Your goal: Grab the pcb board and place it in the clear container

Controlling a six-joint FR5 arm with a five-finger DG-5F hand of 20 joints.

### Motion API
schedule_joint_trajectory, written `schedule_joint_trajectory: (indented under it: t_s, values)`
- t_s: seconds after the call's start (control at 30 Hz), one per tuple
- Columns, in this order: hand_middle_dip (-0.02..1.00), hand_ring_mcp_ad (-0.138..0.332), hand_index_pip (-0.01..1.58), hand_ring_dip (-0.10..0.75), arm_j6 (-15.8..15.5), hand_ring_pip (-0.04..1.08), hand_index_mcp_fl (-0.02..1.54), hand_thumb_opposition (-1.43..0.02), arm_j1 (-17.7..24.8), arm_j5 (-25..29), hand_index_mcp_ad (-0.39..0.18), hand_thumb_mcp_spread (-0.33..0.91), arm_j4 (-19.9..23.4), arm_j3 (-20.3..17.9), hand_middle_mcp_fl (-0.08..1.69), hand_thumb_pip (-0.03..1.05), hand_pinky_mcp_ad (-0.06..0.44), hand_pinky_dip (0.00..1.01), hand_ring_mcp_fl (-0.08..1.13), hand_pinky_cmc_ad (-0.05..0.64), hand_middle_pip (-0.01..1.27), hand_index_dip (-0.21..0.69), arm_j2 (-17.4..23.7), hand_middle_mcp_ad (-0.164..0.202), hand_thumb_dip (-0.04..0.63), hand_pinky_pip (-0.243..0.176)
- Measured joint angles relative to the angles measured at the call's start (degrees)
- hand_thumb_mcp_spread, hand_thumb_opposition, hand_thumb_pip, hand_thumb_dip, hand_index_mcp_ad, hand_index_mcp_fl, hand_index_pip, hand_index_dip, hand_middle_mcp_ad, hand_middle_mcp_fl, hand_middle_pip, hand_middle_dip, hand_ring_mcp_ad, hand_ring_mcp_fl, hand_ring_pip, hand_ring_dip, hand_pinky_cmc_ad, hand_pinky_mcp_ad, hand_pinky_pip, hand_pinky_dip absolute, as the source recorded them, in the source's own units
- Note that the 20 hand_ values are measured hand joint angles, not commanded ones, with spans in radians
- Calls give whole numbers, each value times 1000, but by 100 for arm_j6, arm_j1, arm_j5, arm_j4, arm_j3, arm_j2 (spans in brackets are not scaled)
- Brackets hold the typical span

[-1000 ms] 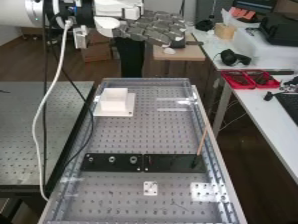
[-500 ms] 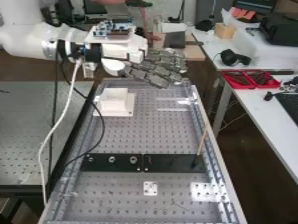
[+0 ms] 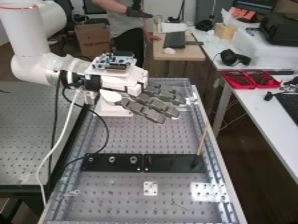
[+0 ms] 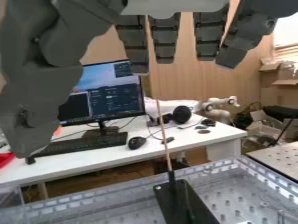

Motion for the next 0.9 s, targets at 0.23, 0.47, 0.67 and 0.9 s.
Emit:
schedule_joint_trajectory:
  t_s: [0.23,0.47,0.67,0.9]
  values:
    - [45,253,197,-31,-346,89,218,-709,-141,85,0,428,241,-66,5,354,213,239,3,316,134,202,-268,75,96,-124]
    - [63,253,565,-31,-664,89,188,-754,-331,13,-35,494,571,-134,7,379,216,194,0,300,134,201,-543,58,140,-124]
    - [77,248,873,-31,-825,93,126,-771,-512,-239,-61,518,771,-131,9,382,201,188,0,284,138,201,-818,45,164,-122]
    - [80,218,1147,-30,-1035,89,70,-785,-644,-589,-75,539,1214,-170,9,382,180,188,0,278,136,201,-1039,33,173,-105]
